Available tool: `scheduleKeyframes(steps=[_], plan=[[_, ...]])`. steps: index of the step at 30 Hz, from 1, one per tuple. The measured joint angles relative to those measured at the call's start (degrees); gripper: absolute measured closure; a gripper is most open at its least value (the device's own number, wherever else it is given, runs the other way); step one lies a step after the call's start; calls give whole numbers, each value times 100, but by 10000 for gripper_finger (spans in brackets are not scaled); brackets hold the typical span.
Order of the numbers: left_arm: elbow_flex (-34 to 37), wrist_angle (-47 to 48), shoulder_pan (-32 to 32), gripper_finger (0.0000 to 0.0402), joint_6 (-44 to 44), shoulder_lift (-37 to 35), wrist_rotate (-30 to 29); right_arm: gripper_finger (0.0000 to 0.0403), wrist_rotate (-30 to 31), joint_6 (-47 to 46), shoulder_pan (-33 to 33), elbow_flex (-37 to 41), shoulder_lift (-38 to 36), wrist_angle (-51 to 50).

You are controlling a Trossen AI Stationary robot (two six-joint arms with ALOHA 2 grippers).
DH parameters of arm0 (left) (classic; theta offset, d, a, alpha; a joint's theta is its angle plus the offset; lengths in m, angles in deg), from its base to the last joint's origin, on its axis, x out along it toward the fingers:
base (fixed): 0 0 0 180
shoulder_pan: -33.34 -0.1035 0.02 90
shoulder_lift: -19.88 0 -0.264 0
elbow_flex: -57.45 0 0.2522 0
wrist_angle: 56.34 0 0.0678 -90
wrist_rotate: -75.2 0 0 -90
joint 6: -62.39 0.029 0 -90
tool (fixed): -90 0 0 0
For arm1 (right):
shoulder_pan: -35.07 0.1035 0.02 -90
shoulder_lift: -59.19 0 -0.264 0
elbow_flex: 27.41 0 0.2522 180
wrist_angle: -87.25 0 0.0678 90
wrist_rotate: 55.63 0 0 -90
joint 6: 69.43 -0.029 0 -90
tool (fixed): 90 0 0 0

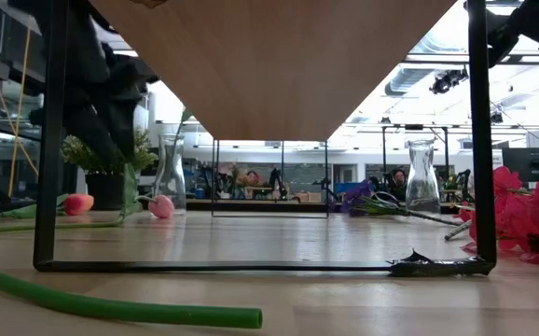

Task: Pick and place flowers into a vace then onto a shelf
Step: Put the pink flower into the left transparent vase

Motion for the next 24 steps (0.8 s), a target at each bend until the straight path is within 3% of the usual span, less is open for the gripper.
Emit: scheduleKeyframes(steps=[15,24], plan=[[631,-1012,-2,222,-289,52,-87,130,78,4,-1,0,0,10],[645,-1391,-2,222,-289,627,-81,130,102,8,0,2,0,10]])
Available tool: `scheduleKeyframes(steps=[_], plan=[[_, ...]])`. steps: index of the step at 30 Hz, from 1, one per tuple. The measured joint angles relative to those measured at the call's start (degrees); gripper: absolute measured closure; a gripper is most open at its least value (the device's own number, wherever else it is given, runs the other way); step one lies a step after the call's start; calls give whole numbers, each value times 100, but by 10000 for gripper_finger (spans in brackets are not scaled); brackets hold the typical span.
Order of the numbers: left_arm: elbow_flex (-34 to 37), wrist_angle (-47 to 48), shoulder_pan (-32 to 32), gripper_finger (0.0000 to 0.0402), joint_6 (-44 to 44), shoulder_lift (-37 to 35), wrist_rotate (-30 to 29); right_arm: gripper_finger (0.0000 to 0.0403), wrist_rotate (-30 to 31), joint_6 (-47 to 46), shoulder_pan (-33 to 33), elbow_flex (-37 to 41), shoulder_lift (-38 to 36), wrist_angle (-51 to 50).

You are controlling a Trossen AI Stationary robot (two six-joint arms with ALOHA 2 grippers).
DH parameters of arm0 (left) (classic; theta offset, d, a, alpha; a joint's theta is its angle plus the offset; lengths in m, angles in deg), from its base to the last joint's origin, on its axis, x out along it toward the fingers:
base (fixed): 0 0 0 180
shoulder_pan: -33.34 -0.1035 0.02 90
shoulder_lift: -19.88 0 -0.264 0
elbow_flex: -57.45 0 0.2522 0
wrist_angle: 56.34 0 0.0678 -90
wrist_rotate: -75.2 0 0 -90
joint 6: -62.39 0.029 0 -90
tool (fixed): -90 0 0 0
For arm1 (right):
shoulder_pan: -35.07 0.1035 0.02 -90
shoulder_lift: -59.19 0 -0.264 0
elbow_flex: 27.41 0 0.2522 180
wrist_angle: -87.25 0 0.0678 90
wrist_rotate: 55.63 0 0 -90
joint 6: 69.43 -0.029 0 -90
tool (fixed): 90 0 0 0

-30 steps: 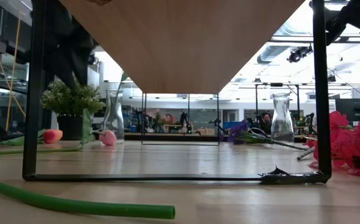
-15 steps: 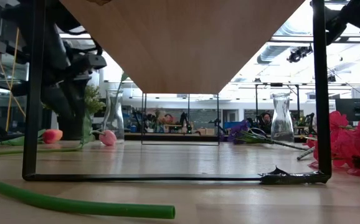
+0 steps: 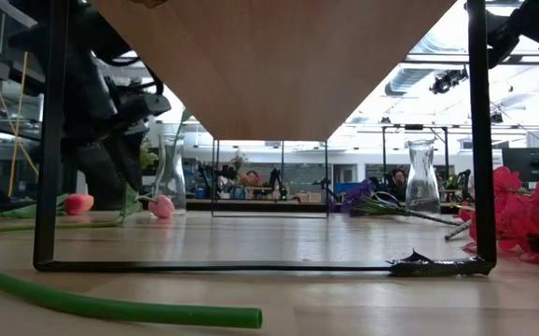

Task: Pick and place flowers into a vace then onto a shelf
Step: Put the pink flower into the left transparent vase

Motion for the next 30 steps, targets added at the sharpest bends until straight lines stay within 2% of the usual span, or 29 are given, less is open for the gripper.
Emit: scheduleKeyframes(steps=[9,18,22,28,30], plan=[[-1,-231,-105,222,-173,756,-143,131,0,-6,0,-1,2,0],[-20,-495,-339,230,-161,948,-121,131,22,-71,0,0,2,-4],[-13,-491,-334,266,-170,953,-152,132,22,-78,0,-2,2,-7],[0,-485,-337,357,-330,939,-235,131,22,-35,0,-1,0,-9],[0,-499,-337,371,-419,924,-262,132,22,-34,-1,1,2,-9]])
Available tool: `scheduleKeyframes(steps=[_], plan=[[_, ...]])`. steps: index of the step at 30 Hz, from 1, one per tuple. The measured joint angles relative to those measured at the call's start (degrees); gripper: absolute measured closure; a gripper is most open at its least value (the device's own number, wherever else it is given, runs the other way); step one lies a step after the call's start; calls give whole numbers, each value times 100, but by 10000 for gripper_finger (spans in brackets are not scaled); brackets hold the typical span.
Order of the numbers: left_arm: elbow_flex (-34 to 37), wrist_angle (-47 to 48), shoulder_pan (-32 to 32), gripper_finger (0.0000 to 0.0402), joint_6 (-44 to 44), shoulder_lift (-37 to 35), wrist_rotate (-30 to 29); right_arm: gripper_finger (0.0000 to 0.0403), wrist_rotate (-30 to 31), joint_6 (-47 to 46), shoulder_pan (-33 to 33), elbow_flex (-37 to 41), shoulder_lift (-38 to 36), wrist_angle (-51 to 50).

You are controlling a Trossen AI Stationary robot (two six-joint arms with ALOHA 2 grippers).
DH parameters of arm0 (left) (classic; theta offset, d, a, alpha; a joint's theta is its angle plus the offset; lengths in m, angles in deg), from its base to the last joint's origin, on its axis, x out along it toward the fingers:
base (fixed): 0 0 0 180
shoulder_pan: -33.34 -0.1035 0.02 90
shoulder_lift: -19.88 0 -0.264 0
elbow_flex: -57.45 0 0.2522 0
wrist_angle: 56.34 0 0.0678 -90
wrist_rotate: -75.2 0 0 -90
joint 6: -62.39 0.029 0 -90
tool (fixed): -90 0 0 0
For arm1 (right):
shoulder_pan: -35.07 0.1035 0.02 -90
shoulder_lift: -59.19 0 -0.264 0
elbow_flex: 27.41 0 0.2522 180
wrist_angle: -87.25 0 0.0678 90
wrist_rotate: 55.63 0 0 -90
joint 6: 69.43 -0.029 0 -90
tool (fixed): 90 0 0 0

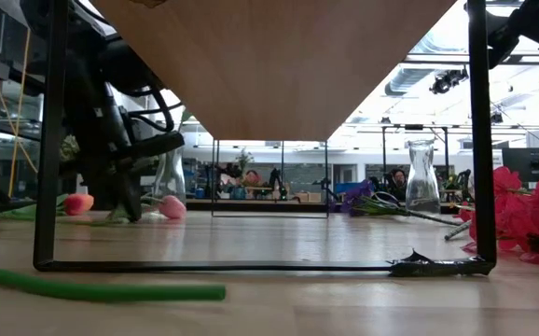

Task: Pick and place flowers into a vace then onto a shelf
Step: Put the pink flower into the left transparent vase

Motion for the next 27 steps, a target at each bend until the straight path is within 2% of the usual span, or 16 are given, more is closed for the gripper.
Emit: scheduleKeyframes(steps=[7,15,20,27], plan=[[2,-54,2,359,-390,0,-67,131,0,2,0,-2,-2,-2],[2,-265,0,370,-333,-93,-197,131,146,4,0,0,1,-2],[-16,-200,0,370,-309,-388,-279,132,146,4,-3,-2,0,-25],[-13,219,0,370,-56,-1162,-550,132,170,0,-4,0,-2,-92]])
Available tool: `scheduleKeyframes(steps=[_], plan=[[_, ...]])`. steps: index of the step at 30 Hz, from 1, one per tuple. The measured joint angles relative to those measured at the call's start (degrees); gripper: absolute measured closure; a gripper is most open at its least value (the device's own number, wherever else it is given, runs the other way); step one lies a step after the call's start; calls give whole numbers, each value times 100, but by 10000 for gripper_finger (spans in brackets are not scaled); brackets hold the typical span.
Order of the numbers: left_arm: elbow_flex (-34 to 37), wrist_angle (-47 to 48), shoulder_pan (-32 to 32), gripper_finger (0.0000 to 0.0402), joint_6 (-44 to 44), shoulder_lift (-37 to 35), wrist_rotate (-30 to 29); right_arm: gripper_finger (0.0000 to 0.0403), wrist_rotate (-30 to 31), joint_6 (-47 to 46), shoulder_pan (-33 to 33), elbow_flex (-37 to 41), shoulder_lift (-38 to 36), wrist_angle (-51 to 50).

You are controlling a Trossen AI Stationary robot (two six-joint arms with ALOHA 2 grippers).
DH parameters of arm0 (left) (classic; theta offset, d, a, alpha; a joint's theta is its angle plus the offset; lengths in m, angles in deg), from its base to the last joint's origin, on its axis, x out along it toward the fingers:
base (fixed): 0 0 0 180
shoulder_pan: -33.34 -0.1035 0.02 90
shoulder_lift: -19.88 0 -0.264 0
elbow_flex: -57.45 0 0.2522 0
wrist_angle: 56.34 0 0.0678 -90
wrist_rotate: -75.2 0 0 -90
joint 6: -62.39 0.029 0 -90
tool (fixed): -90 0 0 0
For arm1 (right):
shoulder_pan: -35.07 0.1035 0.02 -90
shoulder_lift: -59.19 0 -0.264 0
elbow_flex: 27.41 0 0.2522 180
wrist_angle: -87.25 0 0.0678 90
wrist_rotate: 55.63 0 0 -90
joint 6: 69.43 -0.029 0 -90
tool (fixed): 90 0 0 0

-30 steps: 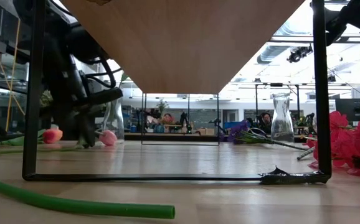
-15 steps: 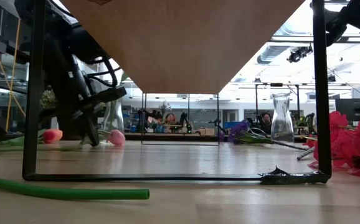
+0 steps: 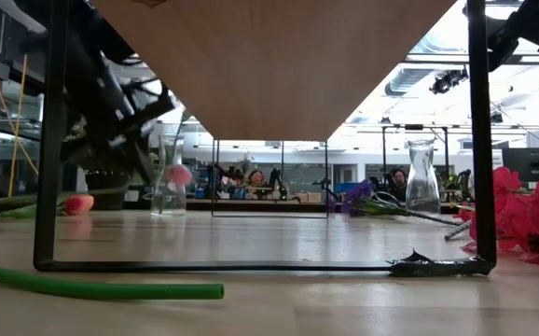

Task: Pick and place flowers into a vace then onto a shelf
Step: Put the pink flower into the left transparent vase

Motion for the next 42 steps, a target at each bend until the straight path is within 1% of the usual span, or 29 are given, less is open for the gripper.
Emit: scheduleKeyframes(steps=[6,9,19,25,29,34,39,42], plan=[[2,411,2,370,88,-881,13,131,40,-12,0,-1,0,-17],[2,460,2,370,237,-1303,160,132,44,-15,0,-2,0,-17],[2,406,2,370,487,-2538,567,132,42,-16,0,-2,0,1],[-201,390,2,370,734,-3161,561,131,21,-15,0,-1,0,5],[-600,381,2,370,1160,-3344,392,132,17,-17,0,-1,0,5],[-1202,382,2,370,1834,-3354,91,131,15,-17,0,-2,0,5],[-1703,318,2,370,2632,-3315,-436,131,15,-16,0,-2,0,3],[-1810,-85,2,370,3237,-3301,-798,131,15,-17,0,-2,0,-2]])
